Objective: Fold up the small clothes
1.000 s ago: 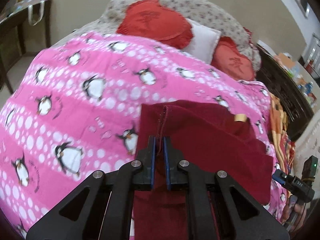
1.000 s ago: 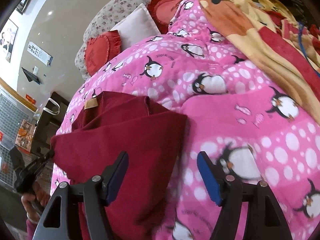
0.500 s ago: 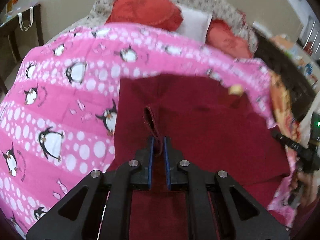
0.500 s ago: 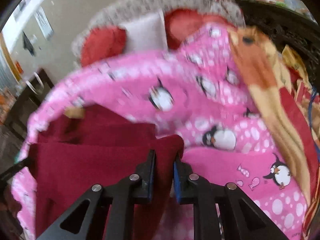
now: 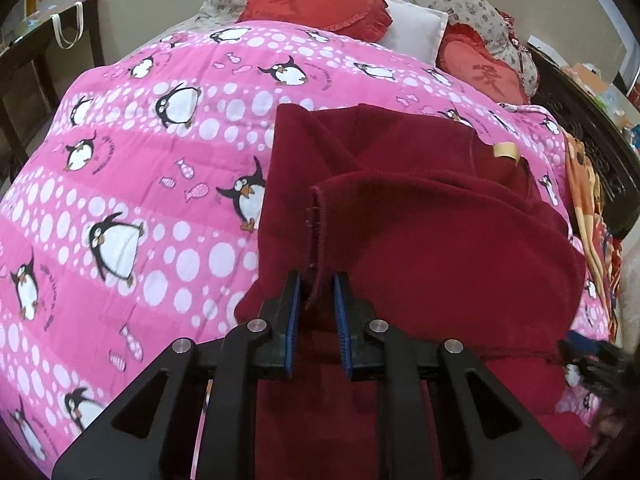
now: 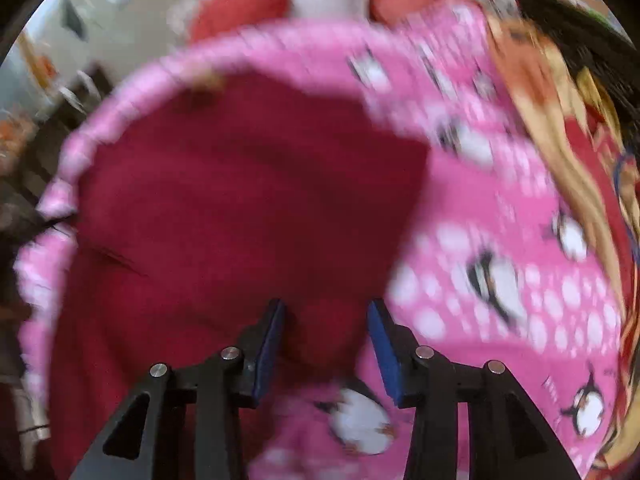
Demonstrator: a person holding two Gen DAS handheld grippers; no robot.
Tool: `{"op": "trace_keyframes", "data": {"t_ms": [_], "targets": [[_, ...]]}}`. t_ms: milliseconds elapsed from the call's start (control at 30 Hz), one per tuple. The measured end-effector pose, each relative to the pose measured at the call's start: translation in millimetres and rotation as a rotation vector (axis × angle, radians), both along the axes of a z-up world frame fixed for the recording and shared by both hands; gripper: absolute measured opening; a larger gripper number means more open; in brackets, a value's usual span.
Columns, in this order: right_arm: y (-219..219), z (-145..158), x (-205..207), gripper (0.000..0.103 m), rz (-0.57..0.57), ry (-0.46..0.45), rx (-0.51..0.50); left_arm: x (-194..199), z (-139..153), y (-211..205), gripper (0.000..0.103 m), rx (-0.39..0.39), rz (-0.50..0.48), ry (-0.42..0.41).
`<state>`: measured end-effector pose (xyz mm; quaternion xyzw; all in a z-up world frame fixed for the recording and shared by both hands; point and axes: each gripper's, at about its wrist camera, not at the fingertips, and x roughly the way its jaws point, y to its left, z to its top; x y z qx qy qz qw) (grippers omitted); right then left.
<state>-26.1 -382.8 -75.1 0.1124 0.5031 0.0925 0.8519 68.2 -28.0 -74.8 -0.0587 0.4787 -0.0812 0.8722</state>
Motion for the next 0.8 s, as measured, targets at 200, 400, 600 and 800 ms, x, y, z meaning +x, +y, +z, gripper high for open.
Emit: {"op": "trace_keyframes", "data": {"t_ms": [200,400,600,800], "targets": [[-31,45,-38,0.048,-0.058,-0.086,0.129,-40,16,13,0.053,-0.06,-0.049,0.016],[-44,63,-89,0.057,-0.036,-0.073,0.299,-87,21,19,0.053,-0.051,-0.094,0.029],[-39,47,-146,0.066,0.018,-0.017,0.393,-136,13,34,0.053,-0.03,-0.141,0.079],[-42,43,-187,0.066,-0.017,-0.006,0.34,-168,9,48,0.053,0.048,-0.108,0.09]]}}
